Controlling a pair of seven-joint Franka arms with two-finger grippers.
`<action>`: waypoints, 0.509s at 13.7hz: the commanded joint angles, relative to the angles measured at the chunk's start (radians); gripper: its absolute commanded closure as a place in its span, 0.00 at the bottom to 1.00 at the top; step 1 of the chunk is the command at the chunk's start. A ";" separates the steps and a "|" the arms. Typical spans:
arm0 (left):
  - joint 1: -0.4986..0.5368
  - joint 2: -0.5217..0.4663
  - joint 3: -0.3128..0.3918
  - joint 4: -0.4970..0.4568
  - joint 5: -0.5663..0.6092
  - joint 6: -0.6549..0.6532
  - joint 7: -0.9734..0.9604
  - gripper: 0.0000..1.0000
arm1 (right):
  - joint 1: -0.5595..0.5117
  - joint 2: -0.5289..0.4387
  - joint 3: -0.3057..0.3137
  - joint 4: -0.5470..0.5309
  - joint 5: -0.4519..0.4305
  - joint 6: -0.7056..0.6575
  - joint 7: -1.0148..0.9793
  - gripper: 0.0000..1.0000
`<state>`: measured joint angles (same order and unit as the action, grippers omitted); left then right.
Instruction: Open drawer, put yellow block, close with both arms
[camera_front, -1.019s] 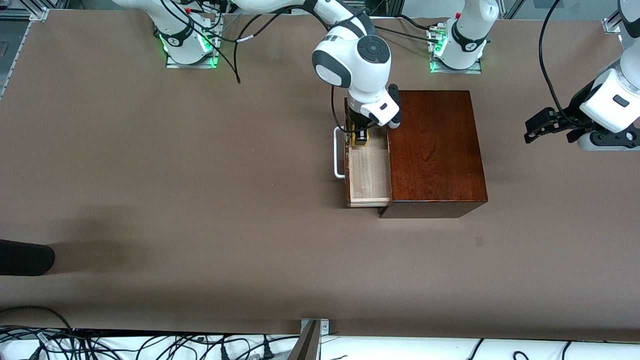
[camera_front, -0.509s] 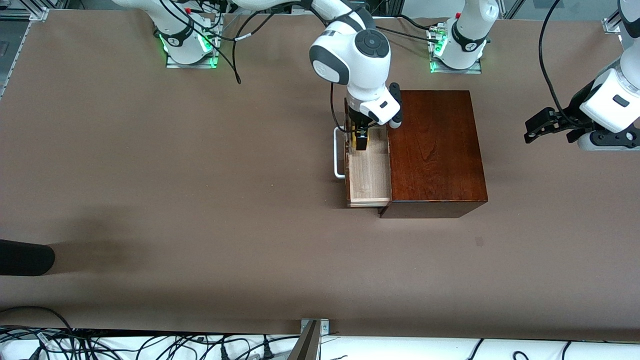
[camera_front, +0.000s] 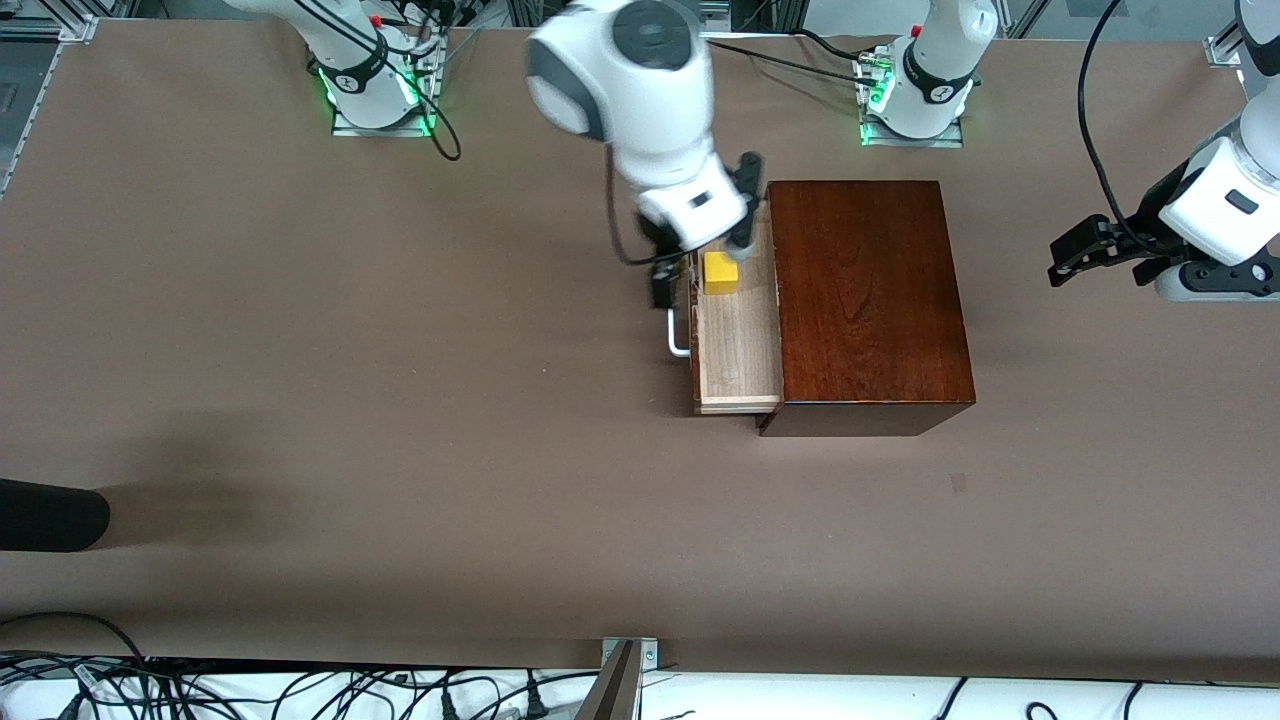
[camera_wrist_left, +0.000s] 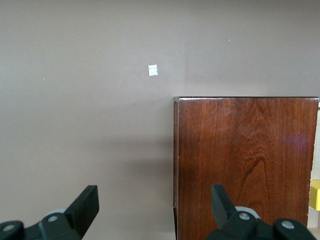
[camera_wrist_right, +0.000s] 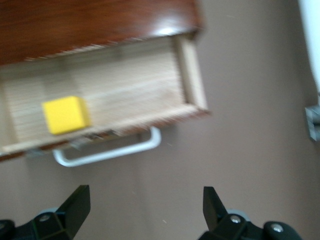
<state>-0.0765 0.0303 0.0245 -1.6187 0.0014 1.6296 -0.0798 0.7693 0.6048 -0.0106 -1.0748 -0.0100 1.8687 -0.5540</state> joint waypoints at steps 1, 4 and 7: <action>0.007 -0.020 -0.009 -0.012 0.017 -0.005 0.021 0.00 | -0.102 -0.060 0.015 -0.019 0.027 -0.014 -0.003 0.00; 0.007 -0.012 -0.011 -0.001 0.014 -0.005 0.025 0.00 | -0.194 -0.121 0.011 -0.024 0.065 -0.045 -0.001 0.00; -0.008 -0.009 -0.024 0.014 -0.018 -0.020 0.021 0.00 | -0.287 -0.236 0.000 -0.120 0.114 -0.134 0.005 0.00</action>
<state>-0.0804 0.0300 0.0177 -1.6150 -0.0010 1.6296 -0.0797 0.5421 0.4785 -0.0190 -1.0804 0.0596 1.7733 -0.5563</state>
